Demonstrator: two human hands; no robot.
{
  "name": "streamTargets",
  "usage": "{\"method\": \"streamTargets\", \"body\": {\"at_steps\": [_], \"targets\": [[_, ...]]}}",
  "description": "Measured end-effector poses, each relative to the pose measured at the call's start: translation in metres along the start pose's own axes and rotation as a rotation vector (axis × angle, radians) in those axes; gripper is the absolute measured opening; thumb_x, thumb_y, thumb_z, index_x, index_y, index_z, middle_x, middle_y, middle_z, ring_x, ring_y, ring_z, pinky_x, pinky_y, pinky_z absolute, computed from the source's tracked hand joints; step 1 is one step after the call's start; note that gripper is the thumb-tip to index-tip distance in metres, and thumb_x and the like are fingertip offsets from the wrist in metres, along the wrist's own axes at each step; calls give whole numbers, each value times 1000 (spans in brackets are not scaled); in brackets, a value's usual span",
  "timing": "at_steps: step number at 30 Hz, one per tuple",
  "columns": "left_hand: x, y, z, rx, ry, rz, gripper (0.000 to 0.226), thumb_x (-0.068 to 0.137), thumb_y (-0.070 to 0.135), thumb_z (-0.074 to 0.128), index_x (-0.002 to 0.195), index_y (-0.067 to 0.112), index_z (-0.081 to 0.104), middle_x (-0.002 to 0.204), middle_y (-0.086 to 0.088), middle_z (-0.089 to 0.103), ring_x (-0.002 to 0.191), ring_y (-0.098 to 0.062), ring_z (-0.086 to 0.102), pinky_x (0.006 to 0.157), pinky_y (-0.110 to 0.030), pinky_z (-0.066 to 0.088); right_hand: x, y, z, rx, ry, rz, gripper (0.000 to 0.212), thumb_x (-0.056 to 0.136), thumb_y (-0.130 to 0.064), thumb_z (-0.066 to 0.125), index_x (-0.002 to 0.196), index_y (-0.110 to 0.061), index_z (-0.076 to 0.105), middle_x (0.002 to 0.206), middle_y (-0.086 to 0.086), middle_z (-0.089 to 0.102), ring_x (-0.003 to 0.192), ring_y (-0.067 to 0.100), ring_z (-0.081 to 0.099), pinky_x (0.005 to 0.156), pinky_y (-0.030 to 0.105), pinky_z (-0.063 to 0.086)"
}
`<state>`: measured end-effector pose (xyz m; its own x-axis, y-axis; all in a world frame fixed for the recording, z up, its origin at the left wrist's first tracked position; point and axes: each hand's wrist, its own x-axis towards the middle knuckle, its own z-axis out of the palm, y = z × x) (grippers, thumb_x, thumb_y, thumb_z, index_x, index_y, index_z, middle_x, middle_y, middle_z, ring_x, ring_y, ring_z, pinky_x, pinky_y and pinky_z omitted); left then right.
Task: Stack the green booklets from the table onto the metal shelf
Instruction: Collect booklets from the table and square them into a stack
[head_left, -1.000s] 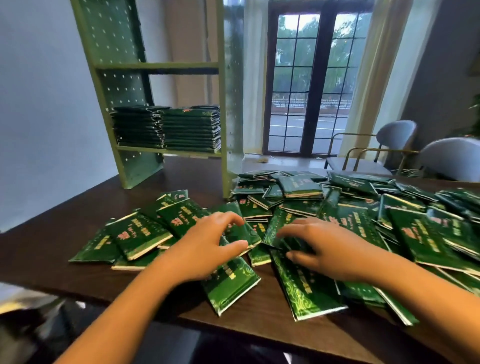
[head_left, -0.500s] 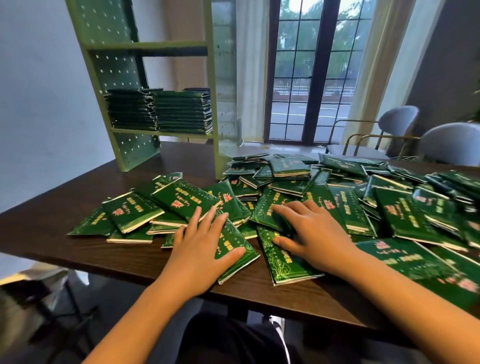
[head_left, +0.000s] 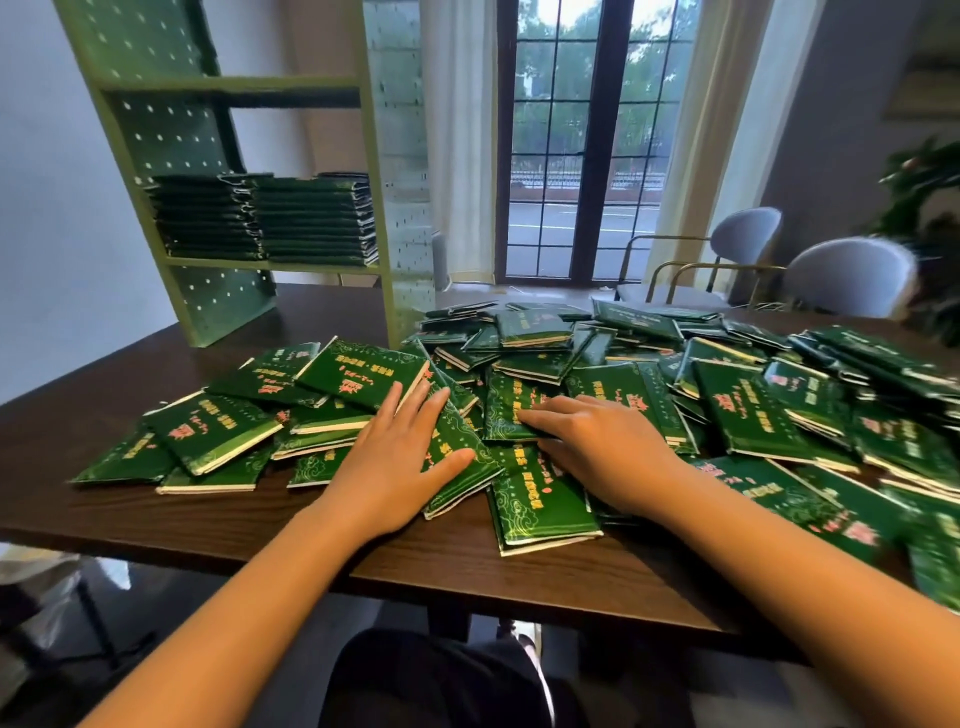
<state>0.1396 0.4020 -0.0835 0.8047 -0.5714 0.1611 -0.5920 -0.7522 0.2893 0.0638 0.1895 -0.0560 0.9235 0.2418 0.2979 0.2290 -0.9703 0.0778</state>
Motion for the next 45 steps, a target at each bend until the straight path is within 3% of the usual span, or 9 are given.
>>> {"method": "streamTargets", "body": {"at_steps": [7, 10, 13, 19, 25, 33, 37, 40, 45], "targets": [[9, 5, 0, -48, 128, 233, 66, 96, 44, 45, 152, 27, 15, 160, 9, 10, 144, -1, -1, 120, -31, 6, -8, 11, -2, 13, -42, 25, 44, 100, -37, 40, 143, -29, 37, 141, -9, 48, 120, 20, 51, 97, 35, 45], [7, 2, 4, 25, 311, 189, 66, 90, 48, 53, 145, 17, 34, 152, -1, 33, 143, -17, 25, 115, -36, 20, -10, 10, -3, -20, -90, 63, 53, 96, -52, 33, 145, -31, 31, 139, -8, 49, 120, 22, 45, 99, 36, 41], [6, 0, 5, 176, 519, 24, 70, 76, 64, 52, 118, 8, 51, 114, -9, 55, 105, -30, 53, 87, -43, 43, -11, 6, -5, -40, -60, 97, 56, 95, -59, 27, 140, -28, 40, 128, -5, 55, 120, 24, 43, 97, 39, 38], [1, 7, 2, 272, 370, -349, 98, 72, 86, 29, 133, 9, 33, 112, -8, 64, 114, -30, 54, 92, -42, 36, -3, -8, -6, -141, -23, 186, 74, 84, -76, 22, 126, -21, 48, 106, 2, 59, 98, 24, 59, 72, 34, 44], [0, 7, 1, 221, 390, -289, 100, 72, 85, 34, 138, 11, 25, 110, -6, 66, 113, -28, 55, 94, -40, 34, 4, -19, -2, -274, -56, 199, 81, 77, -83, 28, 126, -19, 41, 108, 5, 55, 91, 27, 62, 60, 31, 40], [-4, 6, -1, -103, 444, -134, 83, 76, 59, 67, 134, 16, 26, 122, -7, 59, 108, -28, 59, 89, -40, 47, 2, -9, -4, -245, 18, 110, 57, 91, -65, 32, 129, -24, 44, 112, 1, 59, 95, 25, 63, 67, 31, 46], [-5, 4, -2, -327, 431, -5, 72, 82, 34, 72, 136, 23, 25, 133, -9, 50, 108, -25, 58, 87, -43, 51, -1, 2, -4, -249, 176, 36, 45, 95, -51, 30, 109, -23, 63, 97, -4, 65, 92, 22, 61, 62, 32, 49], [-4, 6, -4, -459, 438, 25, 71, 83, 19, 72, 138, 24, 27, 117, -6, 49, 99, -28, 57, 82, -40, 51, -7, 9, -6, -239, 351, 15, 44, 91, -42, 31, 90, -22, 70, 77, -7, 66, 73, 19, 60, 48, 28, 45], [9, 16, -20, -627, 432, -23, 70, 84, 11, 70, 142, 19, 31, 100, 3, 52, 99, -26, 59, 88, -38, 48, -12, 24, -21, 88, 509, 79, 28, 94, -31, 46, 101, -15, 68, 83, -4, 70, 77, 21, 60, 52, 30, 44]]}}
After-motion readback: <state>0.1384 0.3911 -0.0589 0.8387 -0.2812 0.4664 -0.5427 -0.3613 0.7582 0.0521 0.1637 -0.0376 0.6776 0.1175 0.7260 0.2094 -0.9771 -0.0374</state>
